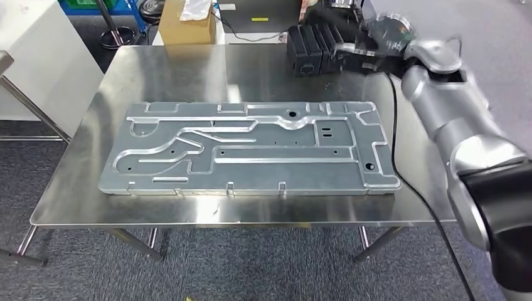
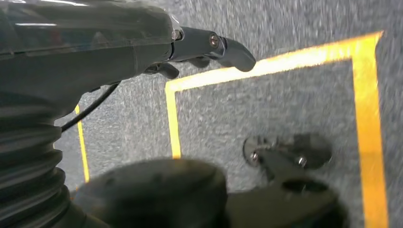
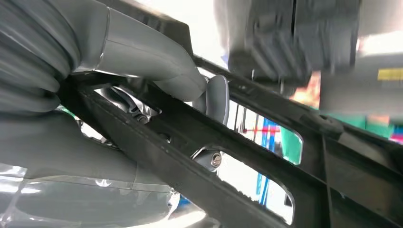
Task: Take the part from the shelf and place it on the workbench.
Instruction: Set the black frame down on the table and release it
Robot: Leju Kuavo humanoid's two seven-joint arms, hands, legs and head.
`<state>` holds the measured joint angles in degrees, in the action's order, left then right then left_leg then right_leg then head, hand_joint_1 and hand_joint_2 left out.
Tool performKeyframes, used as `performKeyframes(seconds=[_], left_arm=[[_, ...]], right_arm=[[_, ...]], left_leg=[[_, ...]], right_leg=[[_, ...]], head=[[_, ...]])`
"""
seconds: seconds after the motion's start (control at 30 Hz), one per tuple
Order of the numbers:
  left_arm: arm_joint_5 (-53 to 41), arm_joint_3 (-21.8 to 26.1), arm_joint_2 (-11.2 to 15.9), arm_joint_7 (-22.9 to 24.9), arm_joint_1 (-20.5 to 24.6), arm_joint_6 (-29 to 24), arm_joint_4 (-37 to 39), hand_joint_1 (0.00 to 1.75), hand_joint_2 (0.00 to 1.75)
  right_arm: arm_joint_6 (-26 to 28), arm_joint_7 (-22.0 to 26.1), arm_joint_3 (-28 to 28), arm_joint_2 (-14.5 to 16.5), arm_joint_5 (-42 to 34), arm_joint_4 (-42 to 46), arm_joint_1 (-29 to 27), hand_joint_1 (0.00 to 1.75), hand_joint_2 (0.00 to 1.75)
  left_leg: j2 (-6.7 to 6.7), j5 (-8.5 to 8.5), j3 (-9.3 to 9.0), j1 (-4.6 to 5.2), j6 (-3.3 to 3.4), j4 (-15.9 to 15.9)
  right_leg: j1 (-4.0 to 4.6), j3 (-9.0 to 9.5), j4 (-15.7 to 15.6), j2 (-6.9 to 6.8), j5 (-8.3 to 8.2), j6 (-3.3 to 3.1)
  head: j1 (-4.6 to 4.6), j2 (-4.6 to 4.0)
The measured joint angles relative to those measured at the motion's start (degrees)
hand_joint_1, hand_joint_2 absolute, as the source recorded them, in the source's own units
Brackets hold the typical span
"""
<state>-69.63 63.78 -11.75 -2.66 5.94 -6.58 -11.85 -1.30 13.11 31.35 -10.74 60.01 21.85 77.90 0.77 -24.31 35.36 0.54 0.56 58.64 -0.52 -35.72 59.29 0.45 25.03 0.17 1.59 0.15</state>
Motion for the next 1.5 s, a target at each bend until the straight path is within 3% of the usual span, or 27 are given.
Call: performKeyframes(seconds=[0.07,0.1,0.2,0.23,0.27,0.3,0.33,0.4,0.43,0.57,0.63,0.7,0.73,0.77,0.8,0.9,0.97,1.07,1.13,1.2,1.23,1.27,1.3,1.4,1.43,1.5], left_arm=[[-0.1,0.0,-0.3,-0.2,-0.1,0.2,0.1,0.00,1.75],[-0.2,0.0,-0.5,-0.4,-0.1,0.3,0.1,0.00,1.75],[-0.5,0.0,-0.6,-0.6,0.0,0.4,0.2,0.00,1.75],[-0.5,0.0,-0.6,-0.6,-0.1,0.5,0.2,0.00,1.75],[-0.6,0.0,-0.6,-0.6,-0.1,0.6,0.2,0.00,1.75],[-0.6,0.0,-0.7,-0.6,-0.1,0.7,0.2,0.00,1.75],[-0.7,0.0,-0.8,-0.6,-0.2,0.8,0.3,0.00,1.75],[-0.9,0.0,-0.8,-0.7,-0.1,1.1,0.3,0.00,1.75],[-1.0,0.0,-0.8,-0.8,-0.1,1.2,0.3,0.00,1.75],[-1.2,0.0,-0.9,-0.9,-0.1,1.3,0.3,0.00,1.75],[-1.2,0.0,-0.9,-0.9,-0.1,1.3,0.3,0.00,1.75],[-1.2,0.0,-0.9,-0.9,0.1,1.3,0.3,0.00,1.75],[-1.2,0.0,-0.9,-1.0,0.2,1.2,0.3,0.00,1.75],[-1.2,0.0,-0.9,-1.0,0.3,1.2,0.3,0.00,1.75],[-1.1,0.0,-0.9,-1.0,0.3,1.2,0.3,0.00,1.75],[-0.9,0.0,-0.9,-0.7,0.1,1.1,0.3,0.00,1.75],[-0.6,0.0,-0.9,-0.5,0.0,1.0,0.3,0.00,1.75],[-0.5,0.0,-1.0,-0.4,0.0,0.8,0.4,0.00,1.75],[-0.5,0.0,-1.1,-0.4,0.0,0.8,0.4,0.00,1.75],[-0.3,0.0,-1.2,-0.5,0.0,0.4,0.4,0.00,1.75],[-0.1,0.1,-1.3,-0.5,0.0,-0.1,0.4,0.00,1.75],[0.0,0.2,-1.4,-0.5,-0.1,-0.6,0.4,0.00,1.75],[0.2,0.3,-1.7,-0.6,-0.2,-1.2,0.4,0.00,1.75],[0.3,0.5,-2.3,-0.6,-0.2,-2.2,0.4,0.00,1.75],[0.3,0.5,-2.4,-0.6,-0.1,-2.3,0.4,0.00,1.75],[0.3,0.5,-2.5,-0.6,0.0,-2.5,0.4,0.00,1.75]], right_arm=[[-0.2,-0.4,0.6,0.1,0.3,-1.0,-1.0,1.75,1.75],[-0.3,-0.6,0.8,0.1,0.4,-1.4,-1.4,1.75,1.75],[-1.1,-1.4,1.6,0.3,1.2,-2.9,-3.2,1.75,1.75],[-1.3,-1.7,1.9,0.3,1.5,-3.3,-4.1,1.75,1.75],[-1.5,-1.9,2.2,0.3,1.7,-3.6,-4.9,1.75,1.75],[-1.7,-2.1,2.5,0.4,1.9,-3.9,-5.6,1.75,1.75],[-2.0,-2.4,2.7,0.4,2.2,-4.1,-6.1,1.75,1.75],[-2.8,-2.8,3.1,0.6,2.6,-4.5,-6.7,1.75,1.75],[-3.2,-3.0,3.3,0.6,2.8,-4.7,-7.0,1.75,1.75],[-4.0,-3.6,4.1,1.0,3.4,-5.4,-8.7,1.75,1.75],[-4.3,-3.8,4.3,1.3,3.4,-5.6,-8.9,1.75,1.75],[-4.8,-4.1,4.4,1.7,3.5,-5.8,-9.4,1.75,1.75],[-5.1,-4.3,4.5,2.0,3.6,-5.9,-9.8,1.75,1.75],[-5.2,-4.4,4.7,2.3,3.8,-6.1,-10.3,1.75,1.75],[-5.3,-4.6,4.9,2.6,3.9,-6.2,-10.7,1.75,1.75],[-5.4,-5.3,5.3,3.9,4.2,-6.4,-11.4,1.75,1.75],[-5.7,-6.0,5.4,4.9,4.4,-6.7,-11.7,1.75,1.75],[-5.8,-6.7,5.6,6.2,4.5,-6.9,-12.0,1.75,1.75],[-5.9,-6.8,5.6,6.6,4.5,-7.0,-12.1,1.75,1.75],[-6.1,-6.8,5.7,7.0,4.6,-7.2,-12.5,1.75,1.75],[-6.2,-6.8,5.8,7.2,4.8,-7.3,-12.8,1.75,1.75],[-6.3,-6.9,5.9,7.4,5.0,-7.4,-13.1,1.75,1.75],[-6.3,-7.0,6.1,7.7,5.3,-7.4,-13.4,1.75,1.75],[-5.9,-7.3,6.8,8.5,5.9,-7.5,-13.6,1.75,1.75],[-5.7,-7.4,6.9,8.9,6.0,-7.5,-13.8,1.75,1.75],[-5.4,-7.5,7.1,9.6,6.1,-7.6,-14.1,1.75,1.75]], left_leg=[[-0.12,0.41,-0.35,-0.30,0.59,-0.7],[-0.20,0.63,-0.52,-0.47,0.90,-1.1],[-0.24,0.75,-0.64,-0.59,1.29,-1.3],[-0.19,0.70,-0.65,-0.63,1.27,-1.3],[-0.15,0.60,-0.65,-0.69,1.18,-1.1],[-0.12,0.43,-0.64,-0.77,1.02,-0.9],[-0.11,0.14,-0.62,-0.84,0.75,-0.5],[-0.13,-0.48,-0.34,-0.72,0.09,0.3],[-0.15,-0.68,-0.23,-0.63,-0.18,0.6],[-0.23,-1.47,0.07,-0.74,-1.21,1.3],[-0.35,-4.17,1.88,-0.82,-1.77,5.6],[-0.39,-7.57,5.17,-0.88,-2.05,13.1],[-0.39,-8.34,6.39,-0.89,-2.05,15.8],[-0.39,-8.02,6.73,-0.88,-1.92,16.5],[-0.39,-6.63,5.98,-0.83,-1.66,14.9],[-0.40,-1.49,0.82,-0.36,-0.18,4.1],[-0.43,-1.04,-0.69,-0.08,0.38,0.8],[-0.53,-0.57,-1.39,-0.40,0.58,-0.7],[-0.70,0.07,-1.97,-0.77,0.85,-1.9],[-0.74,0.21,-2.04,-0.71,1.02,-2.1],[-0.71,0.20,-2.03,-0.74,1.01,-2.0],[-0.67,0.16,-2.04,-0.79,0.97,-1.9],[-0.63,0.06,-2.05,-0.89,0.84,-1.8],[-0.57,-0.72,-1.87,-1.09,-0.10,-0.6],[-0.58,-0.98,-1.73,-1.04,-0.44,-0.2],[-0.59,-1.20,-1.59,-0.94,-1.01,0.0]], right_leg=[[-0.01,-0.28,0.7,-0.03,0.70,0.55],[-0.01,-1.12,2.6,-0.06,1.86,0.75],[-0.37,-6.07,12.9,-0.14,6.49,1.24],[-0.55,-7.24,14.9,-0.15,6.81,1.43],[-0.75,-7.43,14.9,-0.18,6.00,1.62],[-0.97,-6.55,12.6,-0.25,4.26,1.80],[-1.21,-4.86,8.8,-0.36,2.17,1.97],[-1.23,-1.89,2.6,-0.39,-0.12,1.95],[-1.13,-1.25,1.2,-0.34,-0.29,1.73],[-0.91,-1.17,0.9,-0.23,-0.19,0.08],[-1.02,-1.09,0.8,-0.27,-0.26,-0.58],[-0.84,-1.06,0.8,-0.26,-0.20,-0.90],[-0.70,-1.00,0.8,-0.25,-0.15,-0.99],[-0.56,-0.92,0.8,-0.24,-0.11,-1.06],[-0.42,-0.81,0.8,-0.19,-0.06,-1.11],[-0.11,-0.51,0.7,0.05,0.03,-1.05],[-0.10,-0.60,0.5,0.16,-0.13,-0.63],[-0.04,-0.60,0.5,0.14,-0.06,0.22],[0.00,-1.91,3.7,0.00,2.09,0.64],[-0.23,-5.07,10.6,-0.09,5.47,0.96],[-0.40,-6.52,13.6,-0.11,6.45,1.18],[-0.62,-7.24,15.0,-0.14,6.40,1.41],[-0.85,-6.94,14.3,-0.17,5.32,1.63],[-1.35,-1.98,3.9,-0.31,0.39,2.00],[-1.35,-0.87,1.6,-0.25,-0.22,1.79],[-1.02,-0.48,0.7,-0.03,-0.13,0.95]], head=[[-0.04,0.00],[-0.09,-0.01],[-0.16,-0.01],[-0.17,0.00],[-0.17,0.01],[-0.18,0.01],[-0.19,0.01],[-0.17,0.01],[-0.15,0.01],[-0.12,0.00],[0.01,0.01],[0.08,0.01],[0.07,0.01],[0.07,0.01],[0.07,0.01],[0.03,0.01],[0.02,0.01],[-0.01,0.01],[-0.07,0.01],[-0.10,-0.01],[-0.12,-0.01],[-0.11,-0.01],[-0.13,0.00],[-0.15,0.00],[-0.12,0.00],[-0.05,0.01]])
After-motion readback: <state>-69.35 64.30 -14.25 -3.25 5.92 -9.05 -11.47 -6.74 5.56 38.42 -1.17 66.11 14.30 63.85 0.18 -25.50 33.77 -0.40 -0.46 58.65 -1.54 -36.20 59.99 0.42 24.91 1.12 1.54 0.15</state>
